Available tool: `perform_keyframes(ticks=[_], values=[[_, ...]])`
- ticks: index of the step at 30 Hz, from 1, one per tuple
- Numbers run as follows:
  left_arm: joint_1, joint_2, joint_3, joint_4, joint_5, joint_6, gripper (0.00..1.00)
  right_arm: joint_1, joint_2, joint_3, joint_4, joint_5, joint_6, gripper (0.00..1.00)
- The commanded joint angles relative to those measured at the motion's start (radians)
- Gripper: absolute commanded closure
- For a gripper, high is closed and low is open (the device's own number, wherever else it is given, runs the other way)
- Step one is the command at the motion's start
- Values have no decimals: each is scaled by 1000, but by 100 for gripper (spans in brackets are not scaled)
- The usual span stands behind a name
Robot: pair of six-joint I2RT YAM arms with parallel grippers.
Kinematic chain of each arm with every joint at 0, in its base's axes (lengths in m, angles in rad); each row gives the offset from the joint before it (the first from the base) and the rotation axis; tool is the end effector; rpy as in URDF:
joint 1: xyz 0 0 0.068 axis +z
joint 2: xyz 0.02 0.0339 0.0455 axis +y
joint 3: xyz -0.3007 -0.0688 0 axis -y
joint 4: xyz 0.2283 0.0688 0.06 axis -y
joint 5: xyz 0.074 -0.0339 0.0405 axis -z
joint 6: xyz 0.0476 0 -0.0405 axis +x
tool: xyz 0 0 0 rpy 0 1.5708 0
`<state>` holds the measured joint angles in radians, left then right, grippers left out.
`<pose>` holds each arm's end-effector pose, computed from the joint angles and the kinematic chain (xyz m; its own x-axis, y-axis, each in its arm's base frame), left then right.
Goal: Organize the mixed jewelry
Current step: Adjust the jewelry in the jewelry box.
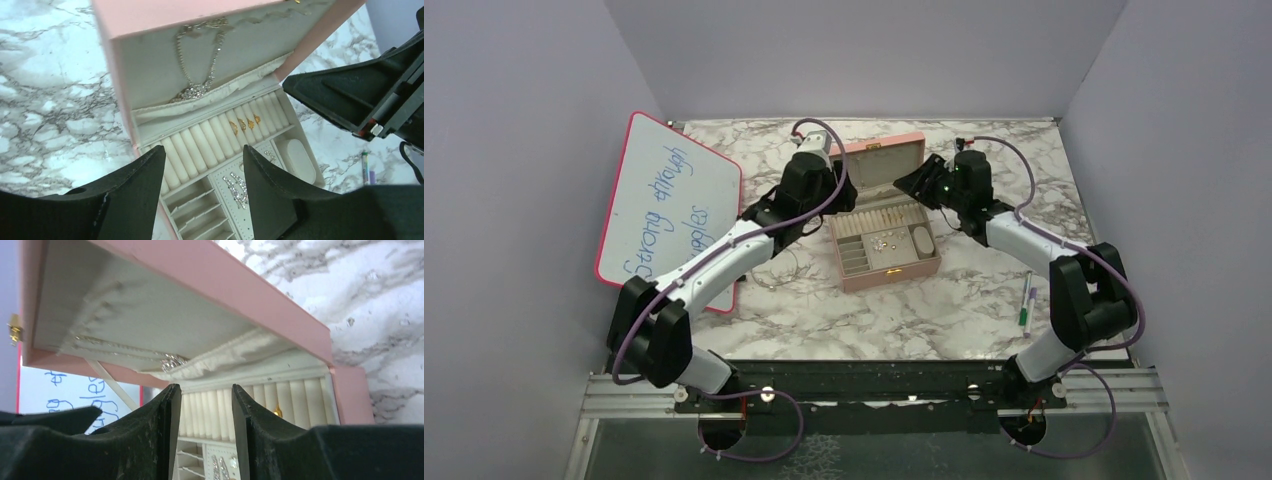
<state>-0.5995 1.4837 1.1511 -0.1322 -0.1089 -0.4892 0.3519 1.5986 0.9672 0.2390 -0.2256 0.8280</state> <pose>0.2817 -0.1863 0.3409 -0.5526 -0.1882 -0.8120 0.2504 0.8917 -0.3771 0.3336 0.1338 0.2817 -0.6332 0.5323 -0.5619 -0.0940 0.6677 0.7385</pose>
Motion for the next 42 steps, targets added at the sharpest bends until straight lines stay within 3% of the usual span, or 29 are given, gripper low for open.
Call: perform_keyframes(ticks=[1, 7, 14, 20, 35, 38, 42], values=[[15, -110, -91, 34, -101, -97, 39, 22, 38, 68, -34, 38, 24, 52], [33, -184, -223, 47, -147, -176, 34, 77, 104, 138, -114, 123, 142, 51], [39, -189, -377, 195, 4, -216, 26, 120, 165, 197, -197, 215, 240, 50], [47, -156, -454, 305, 107, -223, 26, 128, 184, 205, -140, 221, 268, 48], [60, -92, -485, 312, 162, -231, 65, 132, 239, 240, -136, 233, 313, 50], [63, -75, -482, 315, 179, -236, 72, 134, 245, 249, -147, 194, 306, 60], [64, -47, -472, 323, 199, -251, 81, 136, 219, 223, -119, 132, 265, 90]])
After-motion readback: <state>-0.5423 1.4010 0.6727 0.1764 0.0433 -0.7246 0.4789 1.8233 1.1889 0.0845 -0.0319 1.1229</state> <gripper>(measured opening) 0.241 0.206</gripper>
